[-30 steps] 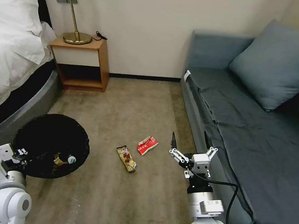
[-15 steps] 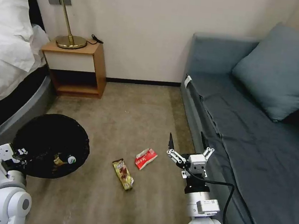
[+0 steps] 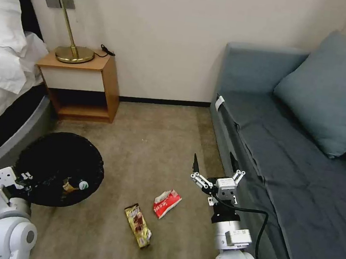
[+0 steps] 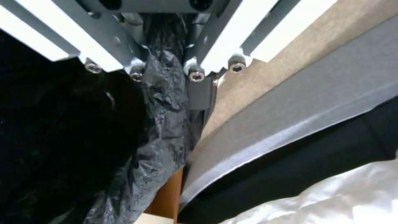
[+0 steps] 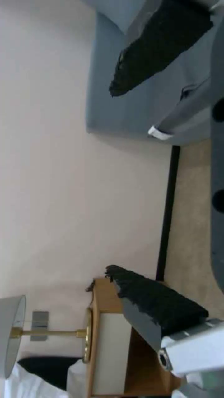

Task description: Pick up the trash bin, then pick up the garbage on the floor and place it into the trash bin.

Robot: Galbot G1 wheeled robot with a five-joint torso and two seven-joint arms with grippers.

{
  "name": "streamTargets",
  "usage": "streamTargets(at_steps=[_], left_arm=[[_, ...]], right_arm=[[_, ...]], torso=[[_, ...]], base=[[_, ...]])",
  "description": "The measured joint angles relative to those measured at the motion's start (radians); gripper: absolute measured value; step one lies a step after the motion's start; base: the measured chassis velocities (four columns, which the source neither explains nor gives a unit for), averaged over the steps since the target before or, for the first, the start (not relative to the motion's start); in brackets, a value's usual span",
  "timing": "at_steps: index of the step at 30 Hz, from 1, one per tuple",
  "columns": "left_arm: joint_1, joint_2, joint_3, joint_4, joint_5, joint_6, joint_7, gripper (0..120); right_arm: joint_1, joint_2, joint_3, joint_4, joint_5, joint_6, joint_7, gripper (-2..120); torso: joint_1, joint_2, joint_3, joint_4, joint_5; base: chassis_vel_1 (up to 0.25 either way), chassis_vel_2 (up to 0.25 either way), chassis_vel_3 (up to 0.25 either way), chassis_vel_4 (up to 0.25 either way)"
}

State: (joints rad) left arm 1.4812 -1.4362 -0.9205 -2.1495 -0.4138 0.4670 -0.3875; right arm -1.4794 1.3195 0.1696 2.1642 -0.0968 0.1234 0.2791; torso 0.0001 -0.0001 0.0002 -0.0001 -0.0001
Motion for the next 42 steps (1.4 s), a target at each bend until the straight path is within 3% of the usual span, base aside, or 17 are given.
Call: streamTargets(at_steps=[4, 5, 6, 8, 10, 11, 14, 15, 19, 22, 30, 42], left_arm=[[0.003, 0.001, 0.003, -0.007, 0.001, 0.000, -0.001, 3], [0.005, 0.002, 0.006, -0.009, 0.002, 0.000, -0.001, 3], [0.005, 0.002, 0.006, -0.009, 0.002, 0.000, -0.001, 3], [0.006, 0.002, 0.010, -0.013, 0.007, 0.000, -0.001, 3], [0.009, 0.000, 0.015, -0.016, 0.015, -0.001, -0.001, 3], [0.009, 0.000, 0.015, -0.016, 0.015, -0.001, -0.001, 3], [0.012, -0.005, 0.020, -0.016, 0.030, -0.005, -0.001, 3], [0.012, -0.005, 0.020, -0.016, 0.030, -0.005, -0.001, 3], [0.020, -0.012, 0.020, -0.020, 0.043, -0.010, -0.001, 3], [0.023, -0.014, 0.020, -0.021, 0.050, -0.016, -0.001, 3], [0.026, -0.023, 0.024, -0.015, 0.066, -0.029, 0.002, 3], [0.026, -0.021, 0.020, -0.001, 0.068, -0.040, 0.004, 3]], right_arm=[[0.053, -0.010, -0.023, -0.007, 0.111, -0.053, -0.003, 100], [0.090, -0.017, -0.039, -0.008, 0.181, -0.119, 0.012, 100], [0.090, -0.017, -0.039, -0.008, 0.181, -0.119, 0.012, 100], [0.164, -0.028, -0.071, -0.015, 0.325, -0.244, 0.060, 100], [0.269, -0.034, -0.117, -0.049, 0.515, -0.360, 0.146, 100], [0.269, -0.034, -0.117, -0.049, 0.515, -0.360, 0.146, 100], [0.427, -0.024, -0.200, -0.173, 0.750, -0.473, 0.283, 100], [0.427, -0.024, -0.200, -0.173, 0.750, -0.473, 0.283, 100], [0.581, 0.022, -0.300, -0.372, 1.054, -0.557, 0.463, 100], [0.623, 0.048, -0.328, -0.459, 1.145, -0.587, 0.537, 100], [0.725, 0.158, -0.377, -0.807, 1.220, -0.563, 0.629, 100], [0.734, 0.254, -0.378, -1.030, 1.161, -0.528, 0.601, 96]], torso=[[0.000, 0.000, 0.000, 0.0001, 0.0001], [0.000, 0.000, 0.000, 0.0001, 0.0001], [0.000, 0.000, 0.000, 0.0001, 0.0001], [0.000, 0.000, 0.000, 0.0000, 0.0000], [0.000, 0.000, 0.000, 0.0001, 0.0000], [0.000, 0.000, 0.000, 0.0001, 0.0000], [0.000, 0.000, 0.000, 0.0004, 0.0000], [0.000, 0.000, 0.000, 0.0004, 0.0000], [0.000, 0.000, 0.000, 0.0003, 0.0000], [0.000, 0.000, 0.000, 0.0003, -0.0002], [0.000, 0.000, 0.000, 0.0002, -0.0001], [0.000, 0.000, 0.000, 0.0002, 0.0000]], base=[[-0.059, 0.039, 0.061, -0.052], [0.000, 0.000, 0.000, 0.000], [0.000, 0.000, 0.000, 0.000], [0.000, 0.000, 0.000, 0.000], [0.000, 0.000, 0.000, 0.000], [0.000, 0.000, 0.000, 0.000], [0.000, 0.000, 0.000, 0.000], [0.000, 0.000, 0.000, 0.000], [0.000, 0.000, 0.000, 0.000], [0.000, 0.000, 0.000, 0.000], [0.000, 0.000, 0.000, 0.000], [0.000, 0.000, 0.000, 0.000]])
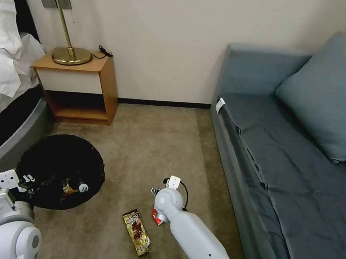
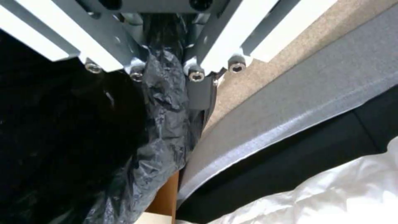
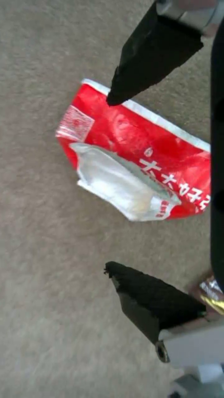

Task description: Pick up the trash bin, then pick up the garbage on the floor and place it into the trash bin.

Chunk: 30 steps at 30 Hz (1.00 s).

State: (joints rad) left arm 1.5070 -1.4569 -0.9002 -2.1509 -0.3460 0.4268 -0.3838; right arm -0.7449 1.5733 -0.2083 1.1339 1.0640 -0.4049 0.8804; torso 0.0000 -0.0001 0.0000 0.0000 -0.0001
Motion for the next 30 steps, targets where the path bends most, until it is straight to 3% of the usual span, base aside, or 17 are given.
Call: streamTargets(at_steps=[18, 30], left_arm=[[0.015, 0.005, -0.005, -0.013, -0.001, -0.008, 0.001, 3], [0.020, 0.003, -0.010, -0.021, -0.001, -0.010, 0.001, 3]], right_arm=[[-0.006, 0.037, 0.027, -0.152, -0.107, 0.032, -0.117, 73], [-0.014, 0.035, 0.031, -0.179, -0.145, 0.043, -0.163, 30]], torso=[[0.000, 0.000, 0.000, -0.0001, 0.0001], [0.000, 0.000, 0.000, 0.0000, 0.0001]], base=[[0.000, 0.000, 0.000, 0.000], [0.000, 0.000, 0.000, 0.000]])
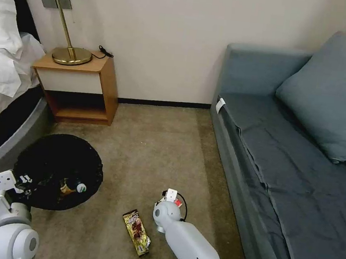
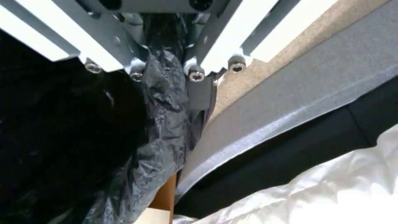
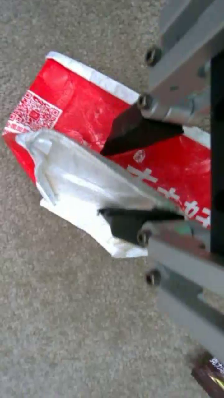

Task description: Pick up the trash bin, then pick up the garbage on the floor and place it into the trash bin.

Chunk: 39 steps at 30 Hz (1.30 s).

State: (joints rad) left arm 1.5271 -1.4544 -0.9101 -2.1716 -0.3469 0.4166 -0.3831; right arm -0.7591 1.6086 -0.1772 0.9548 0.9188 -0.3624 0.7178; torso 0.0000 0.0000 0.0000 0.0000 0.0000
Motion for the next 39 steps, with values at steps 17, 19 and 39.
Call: streamTargets(at_steps=[17, 19, 39], left_arm=[[-0.004, 0.001, 0.006, 0.004, 0.002, 0.000, 0.000, 3], [-0.004, 0.001, 0.007, 0.004, 0.001, 0.000, 0.000, 3], [-0.007, 0.006, 0.057, 0.018, -0.028, 0.011, 0.000, 3]], right_arm=[[-0.034, -0.018, 0.008, 0.034, -0.031, 0.004, -0.018, 0], [-0.041, -0.041, 0.008, 0.061, -0.036, 0.007, -0.018, 0], [0.054, -0.153, -0.128, 0.915, 0.198, 0.139, -0.094, 0]], torso=[[0.000, 0.000, 0.000, 0.0001, 0.0001], [0.000, 0.000, 0.000, 0.0001, 0.0001], [0.000, 0.000, 0.000, 0.0001, -0.0001]], base=[[0.000, 0.000, 0.000, 0.000], [0.000, 0.000, 0.000, 0.000], [0.000, 0.000, 0.000, 0.000]])
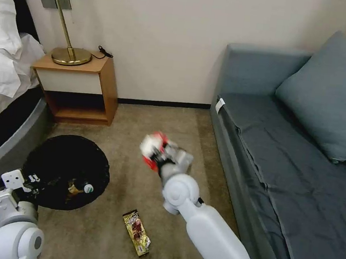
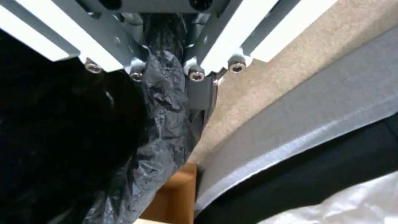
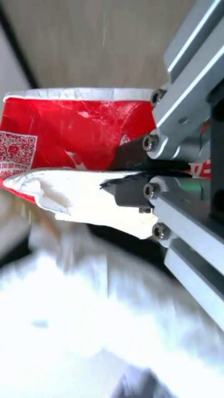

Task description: Pick up the trash bin, then pick up the garbage on the floor and place it into the trash bin.

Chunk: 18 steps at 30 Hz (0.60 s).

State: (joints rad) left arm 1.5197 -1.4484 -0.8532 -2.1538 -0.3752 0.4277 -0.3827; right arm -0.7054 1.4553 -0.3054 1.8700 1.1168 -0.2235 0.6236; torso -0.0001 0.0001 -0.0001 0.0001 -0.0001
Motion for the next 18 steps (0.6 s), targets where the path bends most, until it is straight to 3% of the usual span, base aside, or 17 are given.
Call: streamTargets(at_steps=[8, 10, 16, 18], left_arm=[[0.003, 0.004, 0.011, 0.009, -0.002, 0.000, 0.000, 3], [0.002, -0.002, 0.019, -0.004, -0.012, 0.004, 0.001, 3], [0.002, -0.010, 0.030, -0.024, -0.022, 0.012, 0.001, 3], [0.006, -0.016, 0.037, -0.051, -0.036, 0.023, 0.001, 3]], right_arm=[[0.056, 0.044, -0.159, 0.004, 0.036, 0.043, -0.031, 0], [0.052, 0.076, -0.252, -0.052, 0.002, 0.053, -0.033, 0], [0.041, 0.118, -0.327, -0.147, -0.058, 0.069, -0.037, 0], [0.043, 0.149, -0.365, -0.244, -0.109, 0.076, -0.039, 0]], torso=[[0.000, 0.000, 0.000, 0.0000, -0.0001], [0.000, 0.000, 0.000, 0.0000, -0.0002], [0.000, 0.000, 0.000, 0.0000, -0.0001], [0.000, 0.000, 0.000, 0.0000, -0.0001]], base=[[0.000, 0.000, 0.000, 0.000], [0.000, 0.000, 0.000, 0.000], [0.000, 0.000, 0.000, 0.000], [0.000, 0.000, 0.000, 0.000]])
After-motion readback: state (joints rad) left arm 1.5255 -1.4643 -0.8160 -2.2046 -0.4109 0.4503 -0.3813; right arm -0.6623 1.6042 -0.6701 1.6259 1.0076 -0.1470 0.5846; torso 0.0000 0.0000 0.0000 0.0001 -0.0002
